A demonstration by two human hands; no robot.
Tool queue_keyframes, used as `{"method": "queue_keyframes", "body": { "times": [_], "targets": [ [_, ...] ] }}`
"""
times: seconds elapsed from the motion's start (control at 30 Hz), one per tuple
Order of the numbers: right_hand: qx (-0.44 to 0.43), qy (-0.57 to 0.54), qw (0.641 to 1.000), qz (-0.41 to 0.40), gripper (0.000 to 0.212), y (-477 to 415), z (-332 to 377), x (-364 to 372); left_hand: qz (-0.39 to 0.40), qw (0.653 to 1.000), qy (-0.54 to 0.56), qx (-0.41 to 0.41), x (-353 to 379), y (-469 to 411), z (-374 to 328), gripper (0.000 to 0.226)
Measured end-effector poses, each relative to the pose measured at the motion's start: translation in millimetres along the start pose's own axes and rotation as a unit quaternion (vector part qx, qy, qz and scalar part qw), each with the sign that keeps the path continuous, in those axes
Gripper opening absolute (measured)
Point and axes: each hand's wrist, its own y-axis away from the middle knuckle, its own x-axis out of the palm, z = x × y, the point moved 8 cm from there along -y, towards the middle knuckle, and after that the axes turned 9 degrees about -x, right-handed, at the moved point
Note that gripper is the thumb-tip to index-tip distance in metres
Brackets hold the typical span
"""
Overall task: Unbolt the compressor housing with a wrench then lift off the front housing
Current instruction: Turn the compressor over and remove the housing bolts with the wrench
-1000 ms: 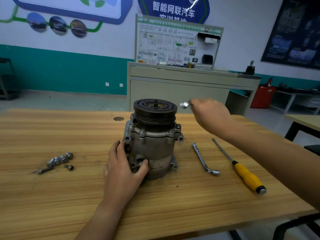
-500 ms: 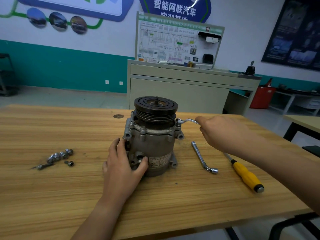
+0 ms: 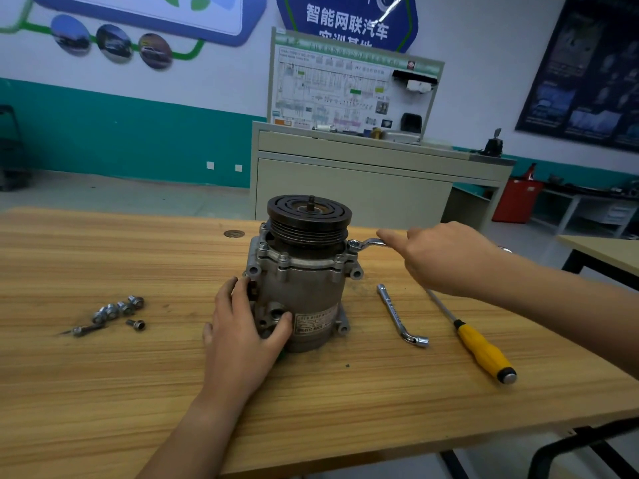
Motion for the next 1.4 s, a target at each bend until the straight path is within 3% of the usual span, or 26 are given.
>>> {"method": "queue_keyframes", "body": {
  "times": [0.13,0.37,0.43,0.53,0.6,0.67,0.7,0.73,0.8,0.87,0.93,1.0,1.17,1.33,1.4],
  "targets": [
    [0.002,0.017,1.0,-0.024,0.061,-14.7,-11.1,12.7,-0.003,1.0,-0.004,-0.004,-1.1,0.5,0.5,0.079],
    [-0.075,0.006,0.978,-0.195,0.031,-50.5,1.6,9.6,0.005,1.0,-0.008,-0.007,-0.1,-0.2,-0.8,0.079],
    [-0.089,0.004,0.981,-0.174,0.034,-65.1,8.6,9.2,0.005,1.0,-0.007,-0.006,-0.7,0.0,-0.6,0.08],
    [-0.01,-0.085,0.974,-0.21,0.036,-60.0,-0.4,-3.2,0.003,1.0,-0.005,-0.004,-0.4,-0.6,-0.9,0.08],
    [0.119,-0.284,0.904,-0.297,0.031,-33.6,-26.7,-19.0,0.003,1.0,-0.003,0.0,0.2,-1.5,-1.8,0.08],
    [0.187,-0.515,0.774,-0.317,0.026,-6.8,-45.2,-20.0,0.004,1.0,-0.004,0.003,0.9,-1.8,-2.2,0.079],
    [0.191,-0.575,0.735,-0.304,0.022,4.4,-46.3,-21.7,0.004,1.0,-0.005,0.004,0.9,-1.8,-2.1,0.079],
    [0.179,-0.575,0.746,-0.285,0.019,15.9,-42.8,-28.2,0.004,1.0,-0.007,0.004,0.6,-1.5,-1.7,0.079],
    [0.138,-0.476,0.834,-0.243,0.021,35.2,-26.5,-42.5,0.005,1.0,-0.008,0.001,0.2,-0.7,-0.6,0.078],
    [0.102,-0.331,0.923,-0.169,0.031,43.4,-4.9,-41.2,0.003,1.0,-0.009,-0.002,-0.7,-0.5,0.0,0.078],
    [0.102,-0.148,0.979,-0.097,0.041,41.3,6.7,-30.7,0.0,1.0,-0.011,-0.003,-1.1,0.0,-0.4,0.078],
    [0.106,-0.076,0.99,-0.059,0.047,34.7,12.1,-22.7,0.001,1.0,-0.011,-0.003,-1.6,0.3,-0.1,0.078],
    [0.095,-0.08,0.992,-0.012,0.048,22.7,17.7,-10.0,0.002,1.0,-0.009,-0.008,-2.5,0.9,0.8,0.078],
    [0.051,-0.014,0.999,0.011,0.031,12.0,31.6,-21.1,0.006,1.0,-0.011,-0.007,-1.7,0.8,0.0,0.078],
    [0.035,-0.037,0.999,0.011,0.031,11.6,25.5,-16.9,0.006,1.0,-0.011,-0.009,-1.7,0.7,0.8,0.078]
  ]
}}
